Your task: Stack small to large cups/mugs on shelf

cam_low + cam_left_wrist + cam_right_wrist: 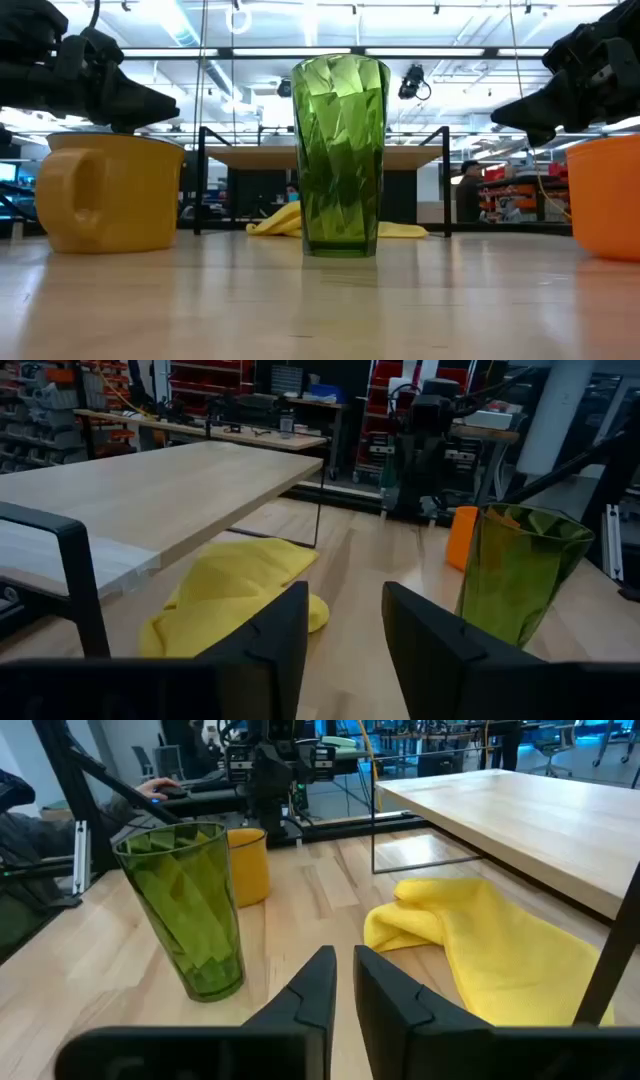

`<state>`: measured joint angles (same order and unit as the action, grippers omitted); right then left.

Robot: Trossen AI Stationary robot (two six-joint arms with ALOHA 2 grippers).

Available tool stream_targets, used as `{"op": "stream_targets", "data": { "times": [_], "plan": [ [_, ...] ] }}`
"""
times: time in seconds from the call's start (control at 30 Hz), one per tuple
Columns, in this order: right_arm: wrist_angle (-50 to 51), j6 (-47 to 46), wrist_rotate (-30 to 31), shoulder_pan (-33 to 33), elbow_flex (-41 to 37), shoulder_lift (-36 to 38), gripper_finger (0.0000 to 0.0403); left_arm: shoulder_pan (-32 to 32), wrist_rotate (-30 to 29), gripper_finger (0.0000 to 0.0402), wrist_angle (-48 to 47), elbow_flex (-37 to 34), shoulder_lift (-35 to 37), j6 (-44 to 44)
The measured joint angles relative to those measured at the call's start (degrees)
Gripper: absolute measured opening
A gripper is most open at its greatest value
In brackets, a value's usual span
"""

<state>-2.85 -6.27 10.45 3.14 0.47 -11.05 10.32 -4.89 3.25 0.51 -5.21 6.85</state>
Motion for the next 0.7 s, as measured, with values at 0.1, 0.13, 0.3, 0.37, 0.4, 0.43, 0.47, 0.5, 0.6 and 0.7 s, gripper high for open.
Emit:
{"op": "stream_targets", "data": {
  "times": [0.1, 0.13, 0.3, 0.37, 0.4, 0.43, 0.47, 0.5, 0.6, 0.7],
  "plan": [
    [0.0, 0.0, 0.0, 0.0, 0.0, 0.0, 0.0048, 0.0, 0.0, 0.0144, 0.0, 0.0, 0.0, 0.0],
    [0.0, 0.0, 0.0, 0.0, 0.0, 0.0, 0.0048, 0.0, 0.0, 0.0145, 0.0, 0.0, 0.0, 0.0],
    [0.0, 0.0, 0.0, 0.0, 0.0, 0.0, 0.0048, 0.0, 0.0, 0.0144, 0.0, 0.0, 0.0, 0.0],
    [0.0, 0.0, 0.0, 0.0, 0.0, 0.0, 0.0048, 0.0, 0.0, 0.0141, 0.0, 0.0, 0.0, 0.0],
    [0.0, 0.0, 0.0, 0.0, 0.0, 0.0, 0.0048, 0.0, 0.0, 0.0139, 0.0, 0.0, 0.0, 0.0],
    [0.0, 0.0, 0.0, 0.0, 0.0, 0.0, 0.0048, 0.0, 0.0, 0.0138, 0.0, 0.0, 0.0, 0.0],
    [0.0, 0.0, 0.0, 0.0, 0.0, 0.0, 0.0048, 0.0, 0.0, 0.0138, 0.0, 0.0, 0.0, 0.0],
    [0.0, 0.0, 0.0, 0.0, 0.0, 0.0, 0.0048, 0.0, 0.0, 0.0138, 0.0, 0.0, 0.0, 0.0],
    [0.0, 0.0, 0.0, 0.0, 0.0, 0.0, 0.0048, 0.0, 0.0, 0.0141, 0.0, 0.0, 0.0, 0.0],
    [0.0, 0.0, 0.0, 0.0, 0.0, 0.0, 0.0048, 0.0, 0.0, 0.0145, 0.0, 0.0, 0.0, 0.0]
  ]
}}
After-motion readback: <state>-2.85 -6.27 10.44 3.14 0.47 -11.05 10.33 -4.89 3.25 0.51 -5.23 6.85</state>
